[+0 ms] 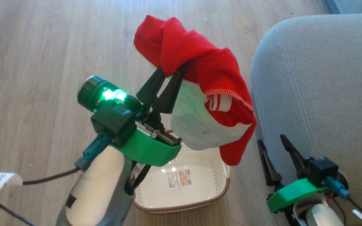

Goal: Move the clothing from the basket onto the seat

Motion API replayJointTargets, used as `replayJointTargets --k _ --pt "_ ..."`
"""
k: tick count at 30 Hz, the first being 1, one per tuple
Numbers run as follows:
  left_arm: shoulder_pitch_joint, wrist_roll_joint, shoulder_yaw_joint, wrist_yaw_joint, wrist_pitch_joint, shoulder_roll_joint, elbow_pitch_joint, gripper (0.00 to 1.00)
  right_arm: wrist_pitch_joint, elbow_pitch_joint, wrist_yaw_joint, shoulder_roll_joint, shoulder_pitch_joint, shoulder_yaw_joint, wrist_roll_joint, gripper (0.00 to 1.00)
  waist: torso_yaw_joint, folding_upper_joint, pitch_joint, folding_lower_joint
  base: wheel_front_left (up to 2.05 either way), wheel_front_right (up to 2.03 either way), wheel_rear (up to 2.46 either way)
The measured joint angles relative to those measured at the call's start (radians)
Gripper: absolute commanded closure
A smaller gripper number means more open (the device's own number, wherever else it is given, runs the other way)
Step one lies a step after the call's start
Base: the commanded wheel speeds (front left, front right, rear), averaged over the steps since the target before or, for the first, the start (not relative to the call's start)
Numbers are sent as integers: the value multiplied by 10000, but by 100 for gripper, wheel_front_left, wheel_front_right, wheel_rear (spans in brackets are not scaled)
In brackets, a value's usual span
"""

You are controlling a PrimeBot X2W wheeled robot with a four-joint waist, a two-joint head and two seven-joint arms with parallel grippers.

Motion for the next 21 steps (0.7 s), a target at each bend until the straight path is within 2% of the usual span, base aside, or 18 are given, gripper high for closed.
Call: replayJointTargets --k 11,21 --pt "-9 334 290 65 0 0 259 100 0 -646 0 -619 -81 405 -8 0 -190 0 81 0 0 0 0" --pt "-74 738 974 -219 0 0 815 100 0 -1820 0 -1768 -323 1896 374 0 -425 0 165 0 0 0 0"
